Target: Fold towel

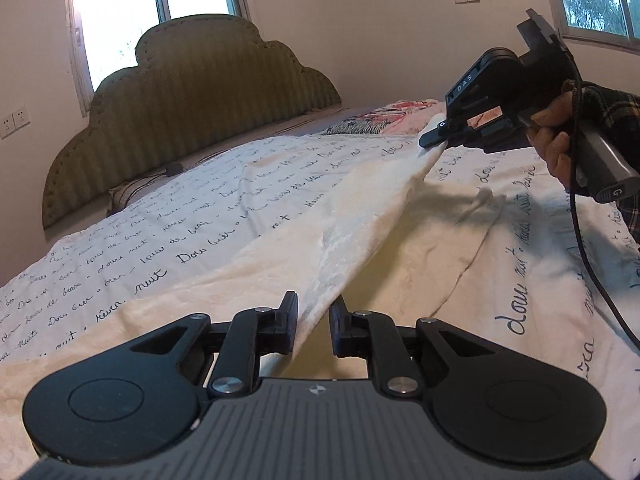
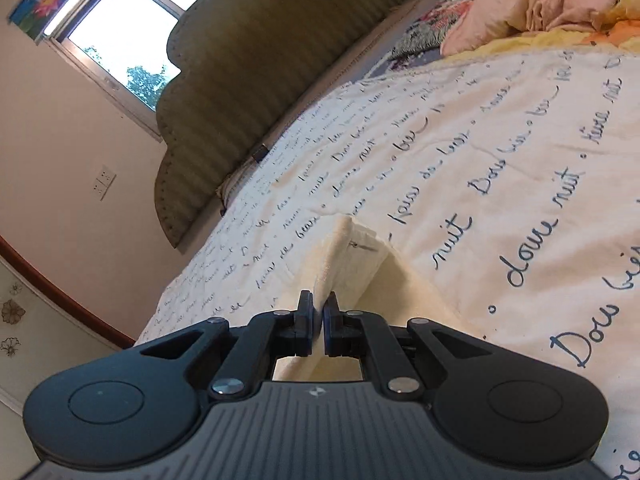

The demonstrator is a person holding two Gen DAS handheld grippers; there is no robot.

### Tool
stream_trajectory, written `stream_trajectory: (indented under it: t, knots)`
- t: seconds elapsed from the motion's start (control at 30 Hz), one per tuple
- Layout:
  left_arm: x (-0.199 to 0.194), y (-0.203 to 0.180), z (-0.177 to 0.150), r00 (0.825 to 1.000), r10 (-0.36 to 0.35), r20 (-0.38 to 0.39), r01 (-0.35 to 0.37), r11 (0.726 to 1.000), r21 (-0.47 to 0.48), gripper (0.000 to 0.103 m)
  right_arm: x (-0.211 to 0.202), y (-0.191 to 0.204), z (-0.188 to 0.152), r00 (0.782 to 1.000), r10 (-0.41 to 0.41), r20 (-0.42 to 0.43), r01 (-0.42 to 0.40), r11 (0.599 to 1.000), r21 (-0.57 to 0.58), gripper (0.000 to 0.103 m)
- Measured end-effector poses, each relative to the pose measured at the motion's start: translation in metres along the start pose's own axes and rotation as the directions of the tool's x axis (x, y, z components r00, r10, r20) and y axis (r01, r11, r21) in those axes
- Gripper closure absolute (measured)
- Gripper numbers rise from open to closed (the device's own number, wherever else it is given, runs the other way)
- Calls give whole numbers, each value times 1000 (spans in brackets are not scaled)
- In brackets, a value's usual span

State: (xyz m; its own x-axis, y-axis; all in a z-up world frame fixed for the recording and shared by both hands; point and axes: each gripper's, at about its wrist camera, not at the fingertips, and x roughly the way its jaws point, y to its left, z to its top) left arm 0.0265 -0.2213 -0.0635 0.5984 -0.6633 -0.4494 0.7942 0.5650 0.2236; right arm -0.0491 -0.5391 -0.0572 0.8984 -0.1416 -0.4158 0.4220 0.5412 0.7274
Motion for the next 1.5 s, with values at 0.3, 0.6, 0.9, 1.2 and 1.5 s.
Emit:
stream_trajectory:
  t: [0.3,0.6,0.9,1.2,1.5]
  knots:
    - [-3,2,-2,999,-38,-23,38,999,-3,86,-18,-12,-18,998,-61,4,61,998,-8,98]
    - [-7,-3,-5,998,-56,-28,57,998,32,86,-27,-34,-30,998,-62,9,61,996,67,98]
    - [-10,-6,-9,997,-72,-34,75,994,85,87,-32,-43,-38,997,-75,9,74,994,75,97]
    - [-10,-8,-15,992,-115,-54,120,987,102,89,-36,-46,-42,995,-96,19,95,993,68,97]
    - [-13,-2,-14,978,-198,-65,201,978,57,89,-32,-47,-44,985,-169,-16,170,984,59,94]
